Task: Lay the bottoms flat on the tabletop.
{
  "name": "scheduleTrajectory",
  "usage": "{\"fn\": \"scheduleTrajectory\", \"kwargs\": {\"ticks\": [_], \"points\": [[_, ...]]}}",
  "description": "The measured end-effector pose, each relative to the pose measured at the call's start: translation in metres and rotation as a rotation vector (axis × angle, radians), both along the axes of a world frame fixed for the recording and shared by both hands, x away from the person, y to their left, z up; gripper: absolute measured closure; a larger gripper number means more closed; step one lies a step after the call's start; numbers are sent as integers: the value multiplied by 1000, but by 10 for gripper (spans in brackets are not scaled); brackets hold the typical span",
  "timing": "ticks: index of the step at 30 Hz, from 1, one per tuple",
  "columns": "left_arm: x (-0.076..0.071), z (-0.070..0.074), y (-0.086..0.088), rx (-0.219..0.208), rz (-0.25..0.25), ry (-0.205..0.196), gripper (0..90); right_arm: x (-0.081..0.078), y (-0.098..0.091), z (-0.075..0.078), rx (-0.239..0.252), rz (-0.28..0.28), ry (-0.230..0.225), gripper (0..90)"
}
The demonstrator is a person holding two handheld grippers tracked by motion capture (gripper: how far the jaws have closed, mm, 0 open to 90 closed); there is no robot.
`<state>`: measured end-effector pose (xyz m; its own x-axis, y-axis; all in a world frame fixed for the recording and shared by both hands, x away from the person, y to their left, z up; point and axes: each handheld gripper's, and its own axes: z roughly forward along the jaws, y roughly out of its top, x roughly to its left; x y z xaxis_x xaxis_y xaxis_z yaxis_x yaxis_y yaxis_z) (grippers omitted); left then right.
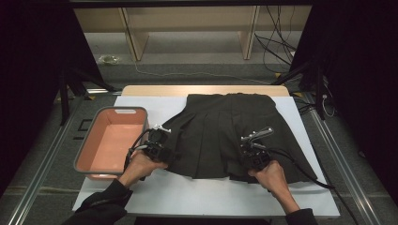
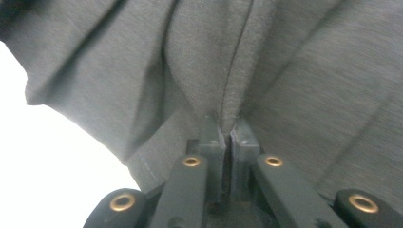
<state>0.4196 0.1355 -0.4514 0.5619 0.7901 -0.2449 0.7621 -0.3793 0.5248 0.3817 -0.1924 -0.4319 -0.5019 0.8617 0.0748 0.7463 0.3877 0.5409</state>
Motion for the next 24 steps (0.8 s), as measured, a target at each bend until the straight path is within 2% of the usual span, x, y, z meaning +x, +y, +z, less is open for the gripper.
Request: {"fn": "scheduleTrajectory", "kwargs": {"ticks": [4,6,9,13,16,17,18,20,22,24], "points": [[3,-11,-2,27,-3,20,463,1,-8,0,-14,-6,-9,878],[2,-12,-5,59,-19,6,545,3,-14,0,-35,-18,-23,879],[2,-15,-7,75,-38,11,690,9,-29,3,-53,-60,-52,881],[1,-13,-9,61,-50,-5,835,20,-53,12,-31,-134,-96,882],[0,-6,-10,24,-47,-30,886,27,-66,15,-43,-184,-127,882],[0,-5,-10,19,-48,-36,886,31,-72,16,-62,-212,-145,883],[-1,-3,-10,4,-43,-42,886,34,-76,15,-61,-227,-144,882],[-1,-2,-11,-6,-55,-36,857,39,-87,11,-22,-249,-130,882],[-2,-2,-10,-16,-71,-23,785,41,-89,4,-30,-252,-111,880],[-3,-3,-11,-19,-65,-8,682,41,-86,-3,-42,-236,-92,875]]}}
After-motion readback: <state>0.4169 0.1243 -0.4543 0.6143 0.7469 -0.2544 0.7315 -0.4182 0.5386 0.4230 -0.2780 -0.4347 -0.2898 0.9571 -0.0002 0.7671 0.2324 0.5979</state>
